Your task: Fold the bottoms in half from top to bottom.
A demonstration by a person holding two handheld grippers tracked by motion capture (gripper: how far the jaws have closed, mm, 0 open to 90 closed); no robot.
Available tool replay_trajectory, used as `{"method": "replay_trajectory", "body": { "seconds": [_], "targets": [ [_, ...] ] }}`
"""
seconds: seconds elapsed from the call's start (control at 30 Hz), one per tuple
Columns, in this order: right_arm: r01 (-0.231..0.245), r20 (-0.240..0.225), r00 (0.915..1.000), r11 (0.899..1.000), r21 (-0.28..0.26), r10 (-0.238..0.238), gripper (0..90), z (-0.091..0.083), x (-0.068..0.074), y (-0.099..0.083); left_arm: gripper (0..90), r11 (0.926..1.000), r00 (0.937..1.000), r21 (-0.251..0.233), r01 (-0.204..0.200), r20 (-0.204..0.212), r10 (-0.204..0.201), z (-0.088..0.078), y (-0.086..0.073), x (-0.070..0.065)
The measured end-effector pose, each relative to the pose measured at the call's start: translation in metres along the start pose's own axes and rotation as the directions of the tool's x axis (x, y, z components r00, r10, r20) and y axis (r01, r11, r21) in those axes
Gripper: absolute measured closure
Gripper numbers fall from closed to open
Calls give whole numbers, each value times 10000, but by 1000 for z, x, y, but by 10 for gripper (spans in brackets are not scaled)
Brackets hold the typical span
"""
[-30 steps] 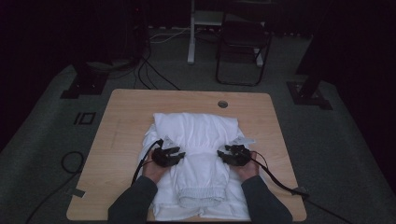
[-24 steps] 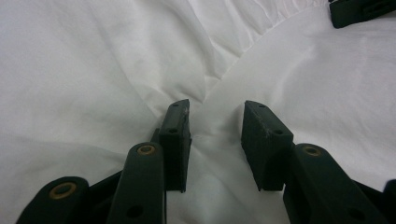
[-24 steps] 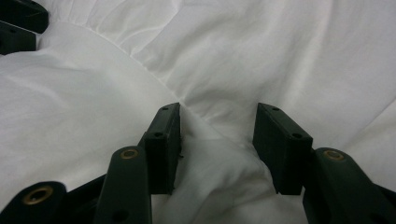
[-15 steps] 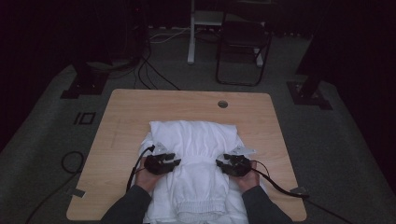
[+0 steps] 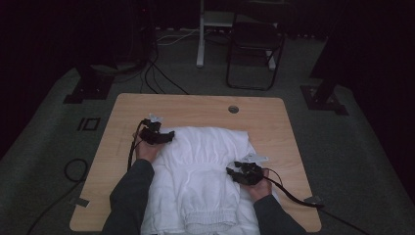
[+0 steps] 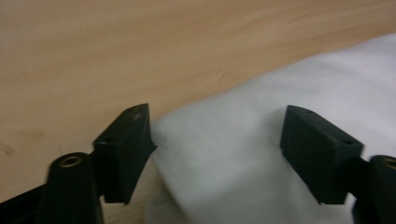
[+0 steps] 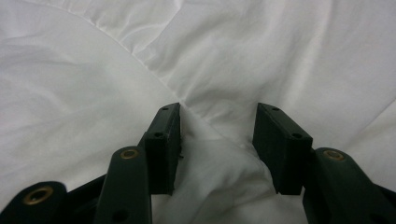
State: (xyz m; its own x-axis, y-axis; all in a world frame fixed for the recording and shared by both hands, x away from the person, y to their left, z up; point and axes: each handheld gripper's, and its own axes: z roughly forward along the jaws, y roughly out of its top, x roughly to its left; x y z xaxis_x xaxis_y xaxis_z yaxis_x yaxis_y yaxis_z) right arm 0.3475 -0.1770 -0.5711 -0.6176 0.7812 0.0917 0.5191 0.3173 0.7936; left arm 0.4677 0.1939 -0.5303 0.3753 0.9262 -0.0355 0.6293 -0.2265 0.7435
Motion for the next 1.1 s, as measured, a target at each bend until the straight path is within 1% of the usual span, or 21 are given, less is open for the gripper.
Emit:
{"method": "replay_trajectory", "body": {
  "seconds": [0.07, 0.1, 0.13, 0.2, 0.27, 0.3, 0.37, 0.4, 0.43, 0.5, 0.57, 0.6, 0.63, 0.7, 0.77, 0.8, 0.9, 0.93, 1.0, 1.03, 1.1],
  "targets": [
    [-5, -5, 10000, 10000, -1, 5, 509, 0, 0, 0, 240, 9991, 9999, 406, -83, -134, 88, 9, -7, 3],
    [-5, -5, 10000, 10000, -1, 5, 509, 0, 0, 0, 239, 9991, 9999, 406, -83, -134, 88, 9, -7, 3],
    [-7, -7, 10000, 10000, -6, 7, 509, 0, 0, 0, 240, 9984, 10000, 564, 27, -26, -26, 14, -13, 5],
    [-2, -5, 10000, 10000, -2, 2, 509, 0, 0, 0, 240, 9989, 10000, 469, 60, 47, -62, 15, -16, 6],
    [7, -3, 10000, 10000, -4, -7, 508, 0, 0, 0, 250, 9988, 9999, 469, -107, 4, 107, 15, -16, 5],
    [0, -1, 10000, 10000, -1, 0, 508, 0, 0, 0, 279, 9988, 9997, 442, -213, 141, 207, 14, -16, 4],
    [4, -6, 10000, 10000, 0, -4, 508, 0, 0, 0, 459, 9980, 9977, 453, -445, 538, 421, 13, -15, 2],
    [13, -14, 10000, 10000, 5, -13, 508, 0, 0, 0, 568, 9979, 9968, 478, -440, 695, 406, 13, -14, 1],
    [20, -28, 10000, 10000, 15, -20, 508, 0, -1, 0, 634, 9978, 9957, 486, -450, 835, 409, 13, -14, -1],
    [-17, -196, 9998, 10000, 84, 19, 508, 0, -3, 1, 713, 9976, 9947, 480, -498, 922, 453, 13, -14, -3],
    [-176, -601, 9980, 9986, 494, 205, 534, -2, -9, 8, 733, 9974, 9946, 485, -537, 917, 491, 13, -14, -3],
    [-250, -718, 9970, 9979, 601, 293, 550, -4, -13, 12, 737, 9968, 9942, 494, -626, 900, 580, 13, -14, -4],
    [-201, -769, 9967, 9984, 522, 241, 549, -7, -17, 18, 737, 9968, 9943, 505, -622, 900, 575, 13, -14, -4],
    [-39, -461, 9989, 9999, 163, 46, 538, -14, -25, 31, 737, 9970, 9943, 494, -592, 915, 545, 13, -14, -4],
    [-175, -42, 9998, 9998, -133, 174, 498, -19, -39, 48, 736, 9974, 9943, 476, -548, 942, 501, 13, -14, -3],
    [-320, 193, 9993, 9992, -239, 324, 479, -18, -49, 58, 736, 9978, 9945, 455, -474, 956, 429, 13, -14, -3],
    [-926, 516, 9942, 9947, -444, 948, 411, -5, -78, 76, 735, 9985, 9939, 430, -337, 1069, 290, 13, -15, -1],
    [-1170, 550, 9914, 9927, -306, 1186, 383, 3, -86, 80, 735, 9985, 9937, 425, -333, 1085, 285, 13, -15, -1],
    [-1405, 744, 9873, 9901, -13, 1402, 342, 20, -99, 83, 735, 9985, 9935, 411, -348, 1099, 301, 13, -15, -1],
    [-1447, 838, 9861, 9894, 99, 1434, 322, 26, -103, 83, 734, 9987, 9933, 387, -330, 1120, 285, 13, -16, 0],
    [-1846, 823, 9800, 9822, 341, 1813, 300, 41, -112, 82, 734, 9990, 9931, 334, -301, 1145, 261, 13, -16, 0]
  ]
}}
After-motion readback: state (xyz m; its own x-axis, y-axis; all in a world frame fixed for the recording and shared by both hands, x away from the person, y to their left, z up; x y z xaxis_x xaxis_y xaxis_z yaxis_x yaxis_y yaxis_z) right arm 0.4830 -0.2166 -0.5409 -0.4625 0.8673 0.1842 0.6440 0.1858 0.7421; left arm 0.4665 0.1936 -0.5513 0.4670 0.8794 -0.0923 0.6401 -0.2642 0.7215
